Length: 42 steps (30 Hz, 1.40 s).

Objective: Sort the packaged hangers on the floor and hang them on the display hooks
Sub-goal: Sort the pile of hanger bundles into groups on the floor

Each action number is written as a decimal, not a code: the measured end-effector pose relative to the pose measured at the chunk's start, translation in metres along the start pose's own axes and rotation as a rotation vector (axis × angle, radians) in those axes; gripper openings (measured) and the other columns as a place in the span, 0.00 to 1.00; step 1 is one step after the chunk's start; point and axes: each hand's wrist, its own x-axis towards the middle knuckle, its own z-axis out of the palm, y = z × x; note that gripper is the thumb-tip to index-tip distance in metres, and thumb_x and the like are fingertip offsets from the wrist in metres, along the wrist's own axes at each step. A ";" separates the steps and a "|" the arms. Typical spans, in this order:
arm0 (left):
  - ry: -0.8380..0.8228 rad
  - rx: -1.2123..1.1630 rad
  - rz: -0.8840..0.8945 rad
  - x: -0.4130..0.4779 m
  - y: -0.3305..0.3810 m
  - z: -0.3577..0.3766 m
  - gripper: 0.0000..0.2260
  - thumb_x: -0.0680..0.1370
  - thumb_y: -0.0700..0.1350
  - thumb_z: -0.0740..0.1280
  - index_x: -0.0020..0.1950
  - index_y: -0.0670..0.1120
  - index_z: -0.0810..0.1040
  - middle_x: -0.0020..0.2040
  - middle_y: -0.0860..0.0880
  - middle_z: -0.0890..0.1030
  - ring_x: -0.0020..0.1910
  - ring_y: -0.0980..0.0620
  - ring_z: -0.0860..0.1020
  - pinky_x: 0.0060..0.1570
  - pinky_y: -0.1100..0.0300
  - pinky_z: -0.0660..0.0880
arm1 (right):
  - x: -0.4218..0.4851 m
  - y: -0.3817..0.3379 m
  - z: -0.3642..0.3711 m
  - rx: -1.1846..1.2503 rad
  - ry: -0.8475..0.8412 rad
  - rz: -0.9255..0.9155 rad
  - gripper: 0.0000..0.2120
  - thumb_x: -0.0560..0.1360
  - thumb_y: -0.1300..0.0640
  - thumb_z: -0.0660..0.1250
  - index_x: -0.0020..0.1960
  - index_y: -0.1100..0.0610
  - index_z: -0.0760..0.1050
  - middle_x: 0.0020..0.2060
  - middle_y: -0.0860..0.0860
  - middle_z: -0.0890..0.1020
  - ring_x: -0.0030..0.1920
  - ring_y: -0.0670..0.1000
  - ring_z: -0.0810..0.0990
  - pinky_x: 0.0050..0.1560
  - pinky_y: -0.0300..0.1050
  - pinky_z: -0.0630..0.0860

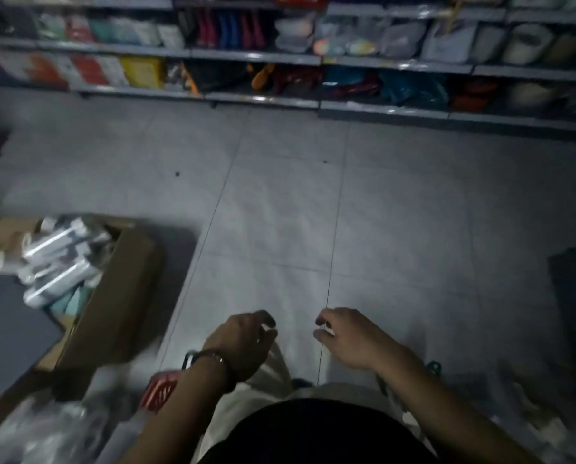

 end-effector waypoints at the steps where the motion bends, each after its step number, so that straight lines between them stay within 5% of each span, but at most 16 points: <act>1: -0.023 0.015 0.032 0.017 0.006 -0.011 0.11 0.82 0.55 0.63 0.61 0.56 0.80 0.55 0.53 0.86 0.54 0.52 0.83 0.51 0.60 0.78 | 0.005 0.006 -0.016 0.039 0.033 0.028 0.18 0.83 0.42 0.62 0.66 0.51 0.78 0.63 0.51 0.82 0.58 0.50 0.81 0.58 0.46 0.78; 6: -0.210 0.212 0.291 0.133 0.064 -0.051 0.14 0.83 0.55 0.61 0.65 0.53 0.78 0.61 0.46 0.84 0.60 0.43 0.82 0.58 0.50 0.79 | 0.024 0.050 -0.076 0.243 0.210 0.240 0.15 0.84 0.44 0.64 0.67 0.49 0.77 0.62 0.48 0.83 0.54 0.45 0.80 0.54 0.40 0.76; 11: -0.330 0.424 0.562 0.245 0.167 -0.080 0.14 0.83 0.55 0.62 0.65 0.53 0.79 0.64 0.48 0.82 0.60 0.44 0.81 0.58 0.54 0.78 | 0.016 0.095 -0.108 0.456 0.430 0.562 0.19 0.85 0.46 0.62 0.72 0.53 0.75 0.70 0.51 0.79 0.68 0.51 0.77 0.69 0.43 0.71; 18: -0.526 0.664 0.968 0.291 0.325 -0.061 0.11 0.84 0.55 0.61 0.62 0.55 0.79 0.59 0.52 0.83 0.55 0.51 0.82 0.55 0.57 0.79 | -0.036 0.119 -0.112 0.742 0.885 0.891 0.15 0.83 0.45 0.66 0.66 0.51 0.78 0.57 0.50 0.84 0.50 0.48 0.82 0.48 0.37 0.73; 24: -0.731 0.818 1.175 0.264 0.425 0.014 0.07 0.83 0.55 0.64 0.58 0.57 0.79 0.54 0.56 0.82 0.51 0.58 0.80 0.53 0.60 0.78 | -0.086 0.131 -0.036 1.043 1.118 1.107 0.15 0.78 0.42 0.66 0.56 0.51 0.80 0.45 0.46 0.82 0.44 0.48 0.81 0.45 0.41 0.74; 32: -0.965 1.011 1.254 0.207 0.488 0.150 0.09 0.83 0.54 0.64 0.60 0.55 0.81 0.54 0.56 0.82 0.52 0.57 0.80 0.54 0.58 0.80 | -0.127 0.171 0.053 1.360 1.093 1.385 0.13 0.83 0.48 0.66 0.65 0.50 0.79 0.56 0.49 0.85 0.54 0.47 0.84 0.58 0.44 0.82; 42: -1.213 1.603 1.383 0.260 0.545 0.360 0.05 0.82 0.53 0.65 0.54 0.58 0.80 0.49 0.59 0.82 0.48 0.59 0.81 0.52 0.60 0.80 | -0.076 0.294 0.088 1.786 1.302 1.649 0.14 0.84 0.47 0.63 0.65 0.51 0.78 0.58 0.50 0.85 0.53 0.47 0.82 0.49 0.39 0.75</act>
